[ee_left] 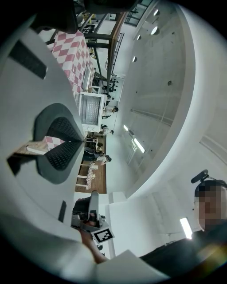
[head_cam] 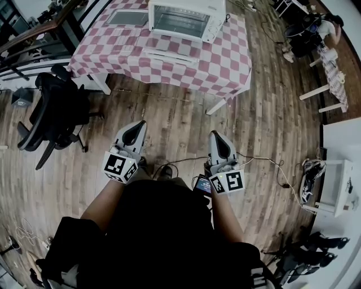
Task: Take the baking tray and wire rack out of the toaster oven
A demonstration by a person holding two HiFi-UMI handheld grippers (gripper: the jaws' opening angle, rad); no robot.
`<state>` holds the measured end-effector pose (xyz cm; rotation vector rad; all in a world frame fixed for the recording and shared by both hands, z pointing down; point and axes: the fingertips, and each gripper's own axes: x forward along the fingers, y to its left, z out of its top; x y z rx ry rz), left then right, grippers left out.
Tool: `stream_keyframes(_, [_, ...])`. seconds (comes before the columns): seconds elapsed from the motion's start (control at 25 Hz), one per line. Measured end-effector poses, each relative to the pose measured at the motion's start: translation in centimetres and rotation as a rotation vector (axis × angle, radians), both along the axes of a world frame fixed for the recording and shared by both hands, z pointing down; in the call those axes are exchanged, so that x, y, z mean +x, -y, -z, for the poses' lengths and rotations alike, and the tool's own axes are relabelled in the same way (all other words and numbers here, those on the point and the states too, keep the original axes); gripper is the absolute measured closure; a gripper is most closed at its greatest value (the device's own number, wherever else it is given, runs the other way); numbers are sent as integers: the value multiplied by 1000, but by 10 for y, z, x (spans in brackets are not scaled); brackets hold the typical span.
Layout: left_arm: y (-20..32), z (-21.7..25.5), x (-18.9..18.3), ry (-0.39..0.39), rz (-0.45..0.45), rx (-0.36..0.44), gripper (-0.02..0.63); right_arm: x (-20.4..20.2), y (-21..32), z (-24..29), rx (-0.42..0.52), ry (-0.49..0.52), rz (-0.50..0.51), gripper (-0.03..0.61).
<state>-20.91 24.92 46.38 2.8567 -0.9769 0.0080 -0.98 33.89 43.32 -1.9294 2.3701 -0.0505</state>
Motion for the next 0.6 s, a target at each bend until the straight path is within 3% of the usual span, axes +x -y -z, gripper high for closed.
stream_keyframes(0.6, [0,5,30,-28,28,7,618,60,-8,-3,32,-1,-44,575])
